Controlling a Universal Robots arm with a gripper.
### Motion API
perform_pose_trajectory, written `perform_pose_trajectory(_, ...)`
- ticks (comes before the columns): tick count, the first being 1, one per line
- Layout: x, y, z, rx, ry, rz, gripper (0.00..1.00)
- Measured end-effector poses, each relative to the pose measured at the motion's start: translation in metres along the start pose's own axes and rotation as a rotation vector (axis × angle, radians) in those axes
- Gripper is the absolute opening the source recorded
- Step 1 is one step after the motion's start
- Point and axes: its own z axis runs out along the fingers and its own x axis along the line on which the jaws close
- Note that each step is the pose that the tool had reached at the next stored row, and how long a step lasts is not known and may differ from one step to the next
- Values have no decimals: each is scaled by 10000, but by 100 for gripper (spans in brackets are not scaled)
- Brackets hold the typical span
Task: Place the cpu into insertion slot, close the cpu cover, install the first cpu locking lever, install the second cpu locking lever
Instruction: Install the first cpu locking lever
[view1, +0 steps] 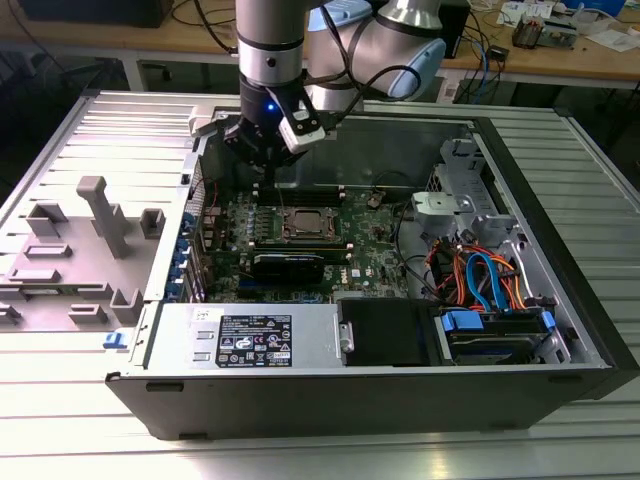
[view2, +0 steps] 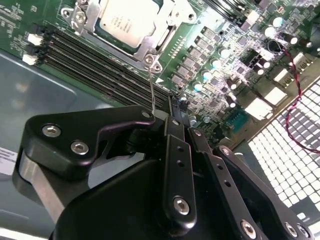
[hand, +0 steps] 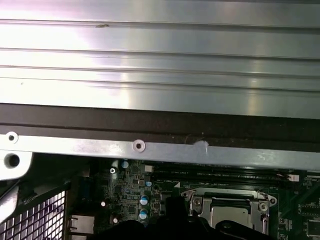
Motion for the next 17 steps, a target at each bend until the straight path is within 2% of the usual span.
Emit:
perform_pose_trajectory(8, -120, 5, -4, 2, -17, -16, 11)
perform_pose_trajectory(12, -199, 2, 13, 14, -226, -29, 11)
perform_pose_trajectory(14, -206, 1, 25, 22, -300, -31, 11)
perform_pose_trajectory(17, -207, 0, 31, 30, -335, -35, 11)
